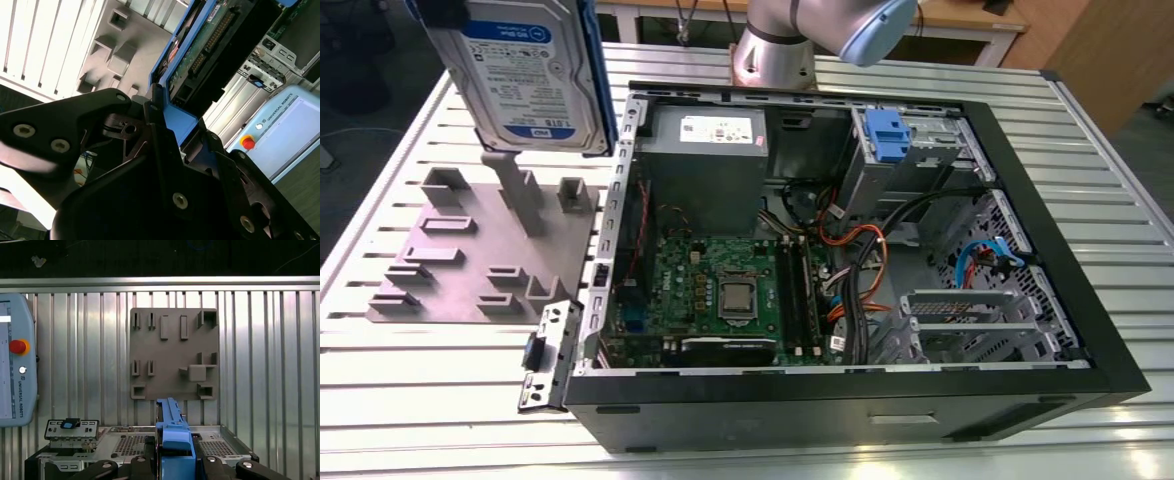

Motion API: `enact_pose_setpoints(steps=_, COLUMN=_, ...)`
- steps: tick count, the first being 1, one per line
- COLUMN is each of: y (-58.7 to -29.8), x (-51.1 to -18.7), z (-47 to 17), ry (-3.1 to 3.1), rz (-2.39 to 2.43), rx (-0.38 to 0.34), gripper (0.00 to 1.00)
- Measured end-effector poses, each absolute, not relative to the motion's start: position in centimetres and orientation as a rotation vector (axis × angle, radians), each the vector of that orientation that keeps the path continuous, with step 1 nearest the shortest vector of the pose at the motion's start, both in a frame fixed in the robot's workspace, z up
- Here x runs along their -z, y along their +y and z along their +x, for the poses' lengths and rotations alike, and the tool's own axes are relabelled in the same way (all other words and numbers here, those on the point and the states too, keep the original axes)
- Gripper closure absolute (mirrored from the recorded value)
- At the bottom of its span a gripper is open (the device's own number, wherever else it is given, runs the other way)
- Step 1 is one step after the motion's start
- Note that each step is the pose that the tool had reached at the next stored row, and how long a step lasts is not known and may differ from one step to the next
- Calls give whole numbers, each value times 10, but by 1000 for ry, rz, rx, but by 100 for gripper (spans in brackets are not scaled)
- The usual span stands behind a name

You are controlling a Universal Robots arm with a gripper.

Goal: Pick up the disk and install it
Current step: 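Pick up the disk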

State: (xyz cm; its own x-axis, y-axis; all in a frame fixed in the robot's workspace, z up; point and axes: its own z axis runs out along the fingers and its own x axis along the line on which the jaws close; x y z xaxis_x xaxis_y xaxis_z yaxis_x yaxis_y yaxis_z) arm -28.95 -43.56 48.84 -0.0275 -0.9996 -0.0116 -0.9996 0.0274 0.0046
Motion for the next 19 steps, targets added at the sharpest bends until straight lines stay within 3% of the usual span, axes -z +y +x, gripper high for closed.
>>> enact_pose_setpoints(steps=19, y=-449, x=-488, z=-268, ry=2248, rz=-2187, rx=-18, gripper=64)
